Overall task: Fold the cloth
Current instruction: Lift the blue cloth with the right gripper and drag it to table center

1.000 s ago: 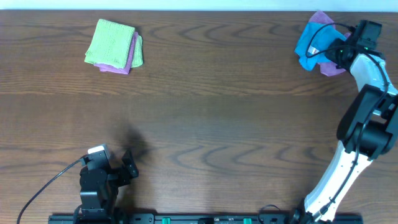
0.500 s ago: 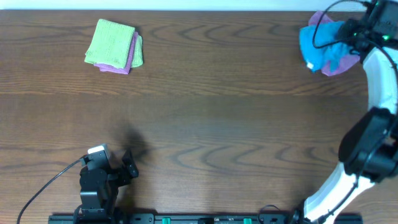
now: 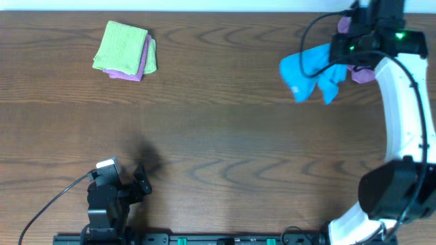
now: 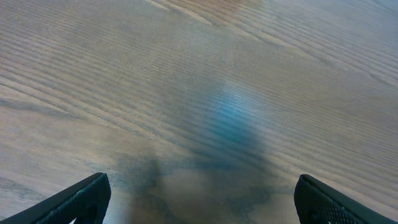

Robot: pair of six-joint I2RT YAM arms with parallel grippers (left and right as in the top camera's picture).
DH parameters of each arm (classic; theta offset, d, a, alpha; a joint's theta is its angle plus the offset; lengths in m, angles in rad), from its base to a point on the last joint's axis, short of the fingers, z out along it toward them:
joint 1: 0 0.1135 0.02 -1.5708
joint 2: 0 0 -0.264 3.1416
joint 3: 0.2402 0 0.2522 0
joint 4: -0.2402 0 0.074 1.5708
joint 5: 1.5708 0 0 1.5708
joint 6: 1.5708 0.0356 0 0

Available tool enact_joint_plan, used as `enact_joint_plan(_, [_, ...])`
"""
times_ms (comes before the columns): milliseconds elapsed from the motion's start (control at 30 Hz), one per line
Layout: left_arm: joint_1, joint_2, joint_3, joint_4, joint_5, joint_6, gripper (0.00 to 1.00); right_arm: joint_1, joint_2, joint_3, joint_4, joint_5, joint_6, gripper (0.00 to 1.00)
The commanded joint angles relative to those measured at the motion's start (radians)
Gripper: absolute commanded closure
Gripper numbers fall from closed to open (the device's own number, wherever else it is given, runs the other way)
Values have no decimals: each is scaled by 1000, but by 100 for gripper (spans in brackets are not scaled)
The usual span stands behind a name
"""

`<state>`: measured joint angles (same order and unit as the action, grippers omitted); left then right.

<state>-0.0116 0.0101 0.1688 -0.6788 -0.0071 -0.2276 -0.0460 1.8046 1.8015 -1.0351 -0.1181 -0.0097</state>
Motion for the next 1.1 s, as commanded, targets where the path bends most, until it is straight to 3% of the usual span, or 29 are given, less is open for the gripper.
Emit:
enact_joint_plan(0, [-5, -6, -11, -4, -3, 19, 5, 33, -63, 6, -69, -53, -73, 99])
enact_joint_plan(100, [-5, -6, -11, -4, -3, 19, 5, 43, -108, -46, -121, -105, -108, 99])
enact_joint_plan(300, [-5, -6, -11, -4, -3, 19, 5, 51, -325, -369, -86, -284, -191, 98])
enact_joint_plan(467, [-5, -6, -11, -4, -3, 19, 5, 158, -511, -595, -19, -380, -192, 99])
enact_joint_plan(800, [-5, -6, -11, -4, -3, 19, 5, 485, -553, -627, 152, -321, -96, 99])
enact_joint_plan(1067, [-5, -6, -11, -4, -3, 19, 4, 479, -438, -626, 397, -213, -97, 99])
